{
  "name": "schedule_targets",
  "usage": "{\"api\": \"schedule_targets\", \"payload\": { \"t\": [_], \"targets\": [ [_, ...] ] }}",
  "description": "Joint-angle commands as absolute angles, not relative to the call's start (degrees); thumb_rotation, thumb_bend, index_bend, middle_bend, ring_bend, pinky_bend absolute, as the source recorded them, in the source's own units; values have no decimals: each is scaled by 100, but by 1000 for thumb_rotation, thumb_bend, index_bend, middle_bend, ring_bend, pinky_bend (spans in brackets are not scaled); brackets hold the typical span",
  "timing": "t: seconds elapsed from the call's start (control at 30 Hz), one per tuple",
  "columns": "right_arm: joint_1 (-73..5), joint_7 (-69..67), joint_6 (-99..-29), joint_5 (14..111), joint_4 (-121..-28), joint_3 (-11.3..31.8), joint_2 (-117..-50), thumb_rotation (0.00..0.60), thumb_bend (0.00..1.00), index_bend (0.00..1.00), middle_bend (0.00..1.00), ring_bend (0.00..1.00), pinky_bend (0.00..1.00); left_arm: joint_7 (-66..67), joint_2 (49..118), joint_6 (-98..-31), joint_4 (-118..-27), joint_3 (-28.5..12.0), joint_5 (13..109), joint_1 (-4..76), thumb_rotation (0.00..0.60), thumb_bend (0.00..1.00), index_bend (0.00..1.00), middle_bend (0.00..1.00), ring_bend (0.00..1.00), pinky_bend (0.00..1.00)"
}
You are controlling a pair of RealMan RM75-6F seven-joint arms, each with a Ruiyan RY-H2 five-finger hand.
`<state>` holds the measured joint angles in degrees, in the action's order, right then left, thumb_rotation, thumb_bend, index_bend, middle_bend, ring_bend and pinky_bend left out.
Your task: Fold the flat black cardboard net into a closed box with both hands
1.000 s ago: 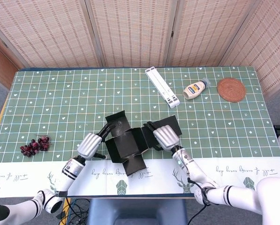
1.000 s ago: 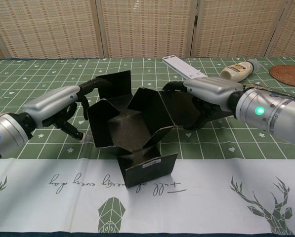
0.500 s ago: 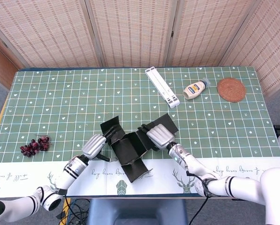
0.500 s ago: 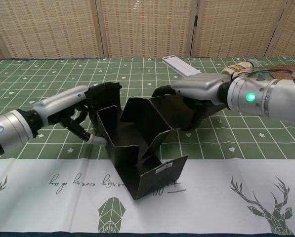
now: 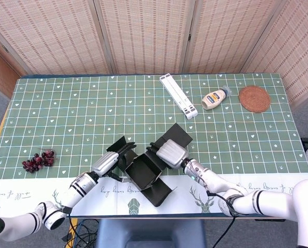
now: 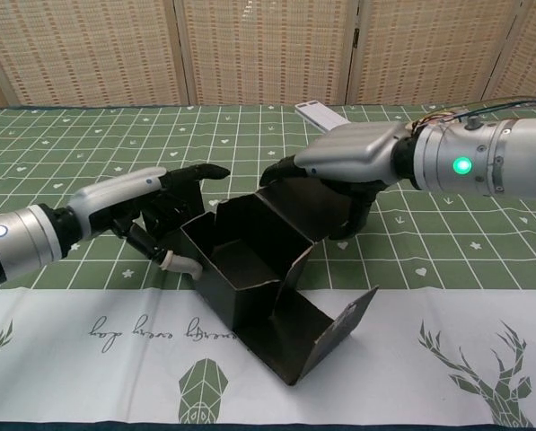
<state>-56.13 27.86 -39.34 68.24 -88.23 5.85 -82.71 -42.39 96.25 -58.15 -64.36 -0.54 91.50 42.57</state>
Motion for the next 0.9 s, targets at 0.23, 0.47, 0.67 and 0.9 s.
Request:
{"api": "schedule_targets", "payload": {
  "t": [0.23, 0.47, 0.67, 0.9],
  "targets": [
    [-5610, 2562, -4042, 7325, -8865, 438, -8134, 600, 428, 190, 334, 782, 987, -5013, 9429, -5597, -6546, 197, 9330, 4434, 600, 73, 0, 0, 483, 785],
    [-5655, 2403, -4086, 7785, -8822, 345, -8105, 600, 428, 209, 346, 786, 987, -5535, 9398, -5492, -6580, 304, 9366, 4518, 600, 73, 1, 0, 484, 785],
    [-5663, 2266, -4185, 8117, -8807, 291, -8088, 600, 431, 222, 355, 790, 987, -5888, 9346, -5379, -6588, 431, 9464, 4631, 600, 73, 38, 1, 486, 785],
    [-5702, 2013, -4255, 8503, -8792, 232, -8067, 600, 431, 231, 358, 791, 987, -6266, 9272, -5321, -6638, 568, 9592, 4766, 600, 73, 72, 35, 488, 785]
  ]
}}
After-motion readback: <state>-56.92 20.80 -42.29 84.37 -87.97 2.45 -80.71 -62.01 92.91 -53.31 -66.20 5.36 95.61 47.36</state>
